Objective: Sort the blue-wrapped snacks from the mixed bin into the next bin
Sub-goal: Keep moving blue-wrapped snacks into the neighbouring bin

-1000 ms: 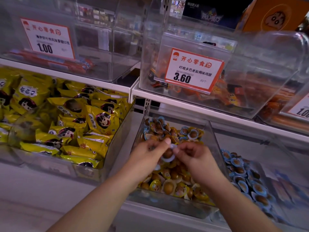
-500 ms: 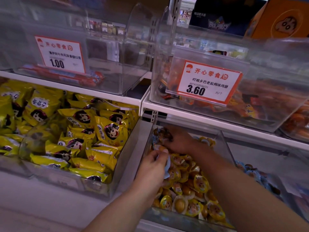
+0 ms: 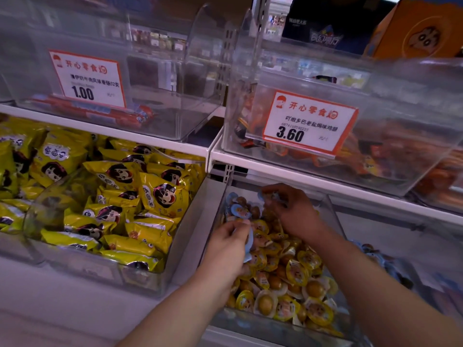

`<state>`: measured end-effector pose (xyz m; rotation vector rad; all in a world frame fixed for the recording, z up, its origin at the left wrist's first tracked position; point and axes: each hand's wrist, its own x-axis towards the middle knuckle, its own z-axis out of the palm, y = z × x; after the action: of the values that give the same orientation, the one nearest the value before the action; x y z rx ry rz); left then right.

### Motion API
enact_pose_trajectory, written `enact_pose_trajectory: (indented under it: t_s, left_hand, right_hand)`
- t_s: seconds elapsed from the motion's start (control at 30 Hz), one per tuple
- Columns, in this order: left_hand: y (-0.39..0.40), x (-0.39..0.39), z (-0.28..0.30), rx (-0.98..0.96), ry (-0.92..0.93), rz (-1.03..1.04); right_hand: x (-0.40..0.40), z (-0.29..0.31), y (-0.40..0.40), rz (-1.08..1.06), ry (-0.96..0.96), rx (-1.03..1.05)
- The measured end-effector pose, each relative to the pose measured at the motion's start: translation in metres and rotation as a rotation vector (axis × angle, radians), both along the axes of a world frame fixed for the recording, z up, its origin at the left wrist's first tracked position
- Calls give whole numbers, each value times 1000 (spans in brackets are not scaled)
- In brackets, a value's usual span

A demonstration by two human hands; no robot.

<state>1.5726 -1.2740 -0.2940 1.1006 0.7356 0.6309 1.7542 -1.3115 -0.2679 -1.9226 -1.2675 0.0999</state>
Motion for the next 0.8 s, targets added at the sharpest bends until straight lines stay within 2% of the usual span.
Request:
enact_pose_trajectory:
  t_s: [0.13,0.23,0.33,0.37,0.4,0.47,0.5,0.57,0.67,0.73,0.8]
  left_hand:
    - [-7,2,8,-77,-61,46]
    - [-16,7,9,-55,-42,48]
    - [-22,14,6,54,28,51]
    - [-23,17,5,91,52,54]
    - [-22,18,3,119,65,54]
    - [-21,22,1,162,72,54]
    - [-19,22,1,200,69,56]
    - [-14,21,-3,429,110,32]
    - [-9,15,-15,977,339,-113]
    - [-10,13,-21,1065,374,-134]
    - [-8,13,-22,1019,343,-95]
  right_hand:
    - [-12,7,-34,-141,114,117]
    - [-23,8,-56,-151,373,122]
    - [-31,8,-77,-169,608,143]
    - [-32,7,-83,-186,567,118]
    - [-33,5,-87,-193,405,31]
    - [-36,3,-90,-189,-73,-271]
    - [-38,2,-91,-174,-200,-391]
    - [-45,-2,-92,-102,-248,-484]
    - [-55,-15,-96,-23,-344,-521]
    - [-58,-22,-98,-18,-456,-549]
    - [-60,-26,-98,-30,-505,-543]
